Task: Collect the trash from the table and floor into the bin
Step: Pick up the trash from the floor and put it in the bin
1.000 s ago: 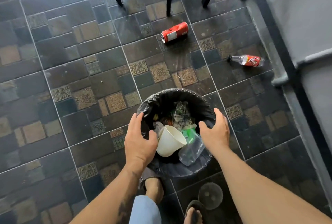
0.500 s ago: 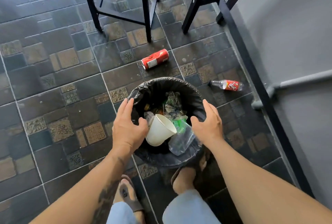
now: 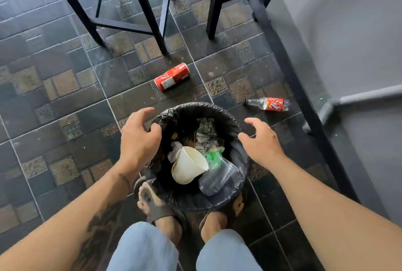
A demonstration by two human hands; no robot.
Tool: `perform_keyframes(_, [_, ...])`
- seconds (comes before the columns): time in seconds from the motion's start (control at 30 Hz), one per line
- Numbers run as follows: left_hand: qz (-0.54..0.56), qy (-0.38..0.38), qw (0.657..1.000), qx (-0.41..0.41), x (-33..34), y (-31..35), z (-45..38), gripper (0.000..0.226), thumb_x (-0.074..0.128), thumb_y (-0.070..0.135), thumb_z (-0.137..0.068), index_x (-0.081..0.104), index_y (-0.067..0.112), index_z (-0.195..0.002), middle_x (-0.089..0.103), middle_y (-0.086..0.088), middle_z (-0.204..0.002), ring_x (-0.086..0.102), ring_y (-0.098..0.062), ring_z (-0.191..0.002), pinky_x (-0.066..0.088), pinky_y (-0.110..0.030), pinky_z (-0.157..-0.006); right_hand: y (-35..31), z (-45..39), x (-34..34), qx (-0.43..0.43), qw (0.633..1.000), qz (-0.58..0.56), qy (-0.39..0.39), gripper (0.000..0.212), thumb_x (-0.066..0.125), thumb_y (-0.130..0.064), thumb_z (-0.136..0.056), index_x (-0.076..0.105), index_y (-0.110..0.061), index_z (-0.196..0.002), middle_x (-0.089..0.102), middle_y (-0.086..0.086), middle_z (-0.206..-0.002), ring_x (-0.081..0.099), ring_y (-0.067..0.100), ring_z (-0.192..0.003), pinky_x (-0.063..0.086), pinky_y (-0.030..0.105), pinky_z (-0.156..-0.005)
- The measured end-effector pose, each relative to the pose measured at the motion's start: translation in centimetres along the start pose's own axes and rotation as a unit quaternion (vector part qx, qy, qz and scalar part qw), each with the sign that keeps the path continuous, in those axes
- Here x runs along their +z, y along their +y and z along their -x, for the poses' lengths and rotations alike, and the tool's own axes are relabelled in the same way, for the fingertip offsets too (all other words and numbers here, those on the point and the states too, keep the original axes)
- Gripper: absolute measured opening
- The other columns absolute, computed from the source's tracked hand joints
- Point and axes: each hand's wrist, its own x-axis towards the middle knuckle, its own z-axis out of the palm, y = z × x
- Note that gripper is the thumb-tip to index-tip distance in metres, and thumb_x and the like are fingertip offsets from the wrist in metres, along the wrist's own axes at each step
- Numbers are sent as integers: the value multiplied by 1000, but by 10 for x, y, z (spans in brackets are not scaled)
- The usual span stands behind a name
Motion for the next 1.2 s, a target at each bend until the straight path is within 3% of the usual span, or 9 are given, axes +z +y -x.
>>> perform_keyframes(0.13, [-14,21,997,66,10,17,-79,40,57,12,-87,66,18,-125,67,-3,-126,61,-17,-116,41,-25,-102,5,-61,-2,-2,999,42,26,50,58,-28,-92,45,-25,-140,44,3,-146,43,27,-132,37,41,-105])
perform_keyframes(0.27, [-107,-34,983,145,37,17,-153,51,62,15,-86,60,13,-137,60,-8,-138,56,-25,-126,36,-26,-109,26,-121,0,-1,989,131,65,55,58,-25,-93,38,-25,-144,39,4,-151,34,30,-138,33,48,-110])
perform_keyframes(0.37, [-188,-98,962,173,64,4,-199,74,62,31,-85,40,12,-153,48,-15,-150,47,-34,-136,36,-41,-115,47,-161,3,9,968,244,59,69,58,-24,-91,24,-29,-151,24,4,-160,22,32,-145,28,53,-114])
perform_keyframes(0.5, [-337,-115,913,199,102,-23,-249,95,72,42,-85,19,16,-160,33,-15,-161,39,-41,-141,37,-61,-111,75,-207,11,19,937,346,49,88,61,-19,-88,7,-34,-155,4,5,-166,4,36,-151,16,56,-119])
perform_keyframes(0.67, [-389,-128,890,200,134,-45,-280,101,74,43,-84,12,21,-161,24,-12,-164,32,-41,-145,37,-65,-108,93,-244,21,15,910,411,45,94,65,-16,-84,5,-32,-156,5,8,-165,7,39,-149,19,59,-117])
perform_keyframes(0.77, [-384,-145,891,195,146,-53,-285,101,76,32,-82,13,21,-160,30,-14,-159,42,-46,-136,41,-64,-103,100,-252,28,34,891,450,46,92,70,-20,-79,15,-29,-152,22,10,-157,21,39,-143,28,57,-112])
perform_keyframes(0.93, [-340,-155,911,175,148,-57,-275,95,69,18,-84,13,23,-160,41,-15,-150,53,-46,-121,47,-57,-98,101,-247,36,17,878,474,69,60,68,-23,-80,40,-26,-133,46,8,-132,43,33,-122,40,47,-96])
perform_keyframes(1.07, [-268,-141,940,159,129,-46,-249,91,70,17,-83,20,23,-160,43,-14,-152,53,-43,-125,44,-52,-104,85,-222,39,-22,896,434,92,53,66,-20,-81,44,-26,-129,50,7,-126,46,33,-117,40,48,-94])
perform_keyframes(1.2, [-175,-88,972,132,90,-12,-221,84,70,15,-83,30,23,-157,51,-13,-146,54,-35,-127,42,-44,-107,45,-185,26,-36,941,315,118,42,62,-22,-89,43,-28,-126,51,4,-126,47,33,-118,42,51,-93])
